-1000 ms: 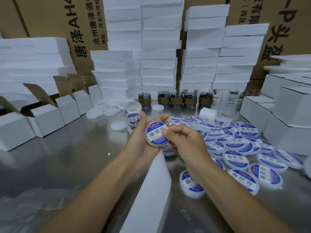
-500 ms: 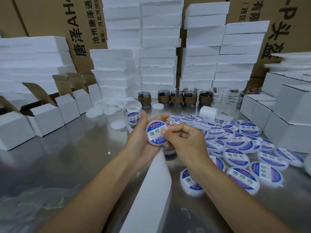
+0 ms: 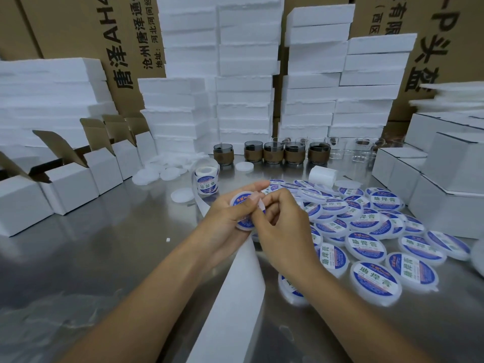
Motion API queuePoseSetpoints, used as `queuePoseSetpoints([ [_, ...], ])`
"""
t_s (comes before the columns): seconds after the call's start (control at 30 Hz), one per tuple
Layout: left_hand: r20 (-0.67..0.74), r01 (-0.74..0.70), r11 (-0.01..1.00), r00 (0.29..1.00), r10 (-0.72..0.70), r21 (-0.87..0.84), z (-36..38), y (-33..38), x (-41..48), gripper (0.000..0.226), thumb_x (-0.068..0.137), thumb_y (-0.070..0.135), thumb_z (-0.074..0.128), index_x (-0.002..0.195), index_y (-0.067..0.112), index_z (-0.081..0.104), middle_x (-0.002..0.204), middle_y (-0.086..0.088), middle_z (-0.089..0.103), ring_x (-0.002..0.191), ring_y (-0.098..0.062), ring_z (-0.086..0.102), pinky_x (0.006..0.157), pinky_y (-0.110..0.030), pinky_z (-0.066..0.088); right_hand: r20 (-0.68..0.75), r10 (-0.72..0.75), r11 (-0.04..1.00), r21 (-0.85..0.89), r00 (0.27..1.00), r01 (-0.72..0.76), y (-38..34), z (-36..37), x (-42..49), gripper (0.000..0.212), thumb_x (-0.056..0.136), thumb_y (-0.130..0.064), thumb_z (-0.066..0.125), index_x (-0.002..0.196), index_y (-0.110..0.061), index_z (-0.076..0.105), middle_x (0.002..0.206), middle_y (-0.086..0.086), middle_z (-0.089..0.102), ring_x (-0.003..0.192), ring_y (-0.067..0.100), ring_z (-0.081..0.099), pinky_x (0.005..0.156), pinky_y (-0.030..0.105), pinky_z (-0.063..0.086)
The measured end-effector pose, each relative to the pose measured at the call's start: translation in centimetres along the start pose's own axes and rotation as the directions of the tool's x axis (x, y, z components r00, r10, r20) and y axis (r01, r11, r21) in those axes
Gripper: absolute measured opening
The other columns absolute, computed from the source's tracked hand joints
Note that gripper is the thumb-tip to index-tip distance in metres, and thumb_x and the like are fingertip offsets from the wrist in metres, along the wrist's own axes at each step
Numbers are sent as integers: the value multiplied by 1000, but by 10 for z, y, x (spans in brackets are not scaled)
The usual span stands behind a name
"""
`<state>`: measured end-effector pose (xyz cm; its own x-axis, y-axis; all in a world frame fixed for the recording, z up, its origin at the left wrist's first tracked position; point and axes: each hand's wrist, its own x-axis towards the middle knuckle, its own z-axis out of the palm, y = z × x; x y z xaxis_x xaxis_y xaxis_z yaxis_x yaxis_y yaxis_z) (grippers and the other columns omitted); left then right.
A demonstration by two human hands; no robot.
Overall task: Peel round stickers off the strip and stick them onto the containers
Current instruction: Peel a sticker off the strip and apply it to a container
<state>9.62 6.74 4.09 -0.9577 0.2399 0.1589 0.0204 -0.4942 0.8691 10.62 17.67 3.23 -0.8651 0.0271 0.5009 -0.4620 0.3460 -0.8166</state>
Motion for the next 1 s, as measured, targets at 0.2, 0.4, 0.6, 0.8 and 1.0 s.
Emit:
queuePoseSetpoints([
  [0.2, -22, -24, 1000, 999, 24, -14, -3, 1, 2, 26, 78, 15, 53, 94, 11, 73, 85, -5, 72, 82, -17, 70, 75, -28, 58, 49, 59, 992, -117, 997, -53, 2, -3, 1, 28, 79, -50, 53, 81, -28, 34, 57, -8, 48, 54, 9, 50, 52, 32, 41],
  [0.4, 17, 5, 998, 1000, -4, -61, -5, -1, 4, 27, 80, 18, 54, 93, 11, 76, 104, -12, 71, 94, -23, 69, 79, -30, 57, 214, 231, 905, 310, 949, -290, -4, -13, 9, 7, 86, -22, 62, 82, -18, 67, 80, 0, 72, 73, 7, 68, 60, 12, 51],
  [0.6, -91, -21, 991, 995, 34, 134, -6, -3, 6, 39, 79, 24, 59, 112, 3, 63, 105, -19, 69, 92, -23, 67, 76, -27, 57, 82, 251, 910, 319, 965, -264, -2, -12, 11, 10, 88, -24, 61, 81, -23, 67, 79, 5, 72, 78, 19, 69, 75, 34, 55],
  [0.8, -108, -47, 961, 991, 78, 272, -7, -6, 5, 26, 79, 19, 60, 100, 4, 66, 93, -15, 71, 80, -19, 68, 75, -26, 56, -35, 268, 918, 314, 963, -244, 0, -12, 12, 9, 87, -29, 63, 82, -22, 65, 82, 14, 69, 74, 23, 66, 67, 29, 53],
  [1.0, -62, -59, 913, 994, 92, 403, -8, -6, 3, 30, 73, 21, 70, 101, 12, 67, 95, -10, 74, 86, -19, 70, 75, -30, 56, -62, 258, 934, 271, 964, -232, 0, -15, 14, 12, 86, -30, 63, 79, -21, 65, 80, 15, 70, 75, 27, 66, 69, 36, 54],
])
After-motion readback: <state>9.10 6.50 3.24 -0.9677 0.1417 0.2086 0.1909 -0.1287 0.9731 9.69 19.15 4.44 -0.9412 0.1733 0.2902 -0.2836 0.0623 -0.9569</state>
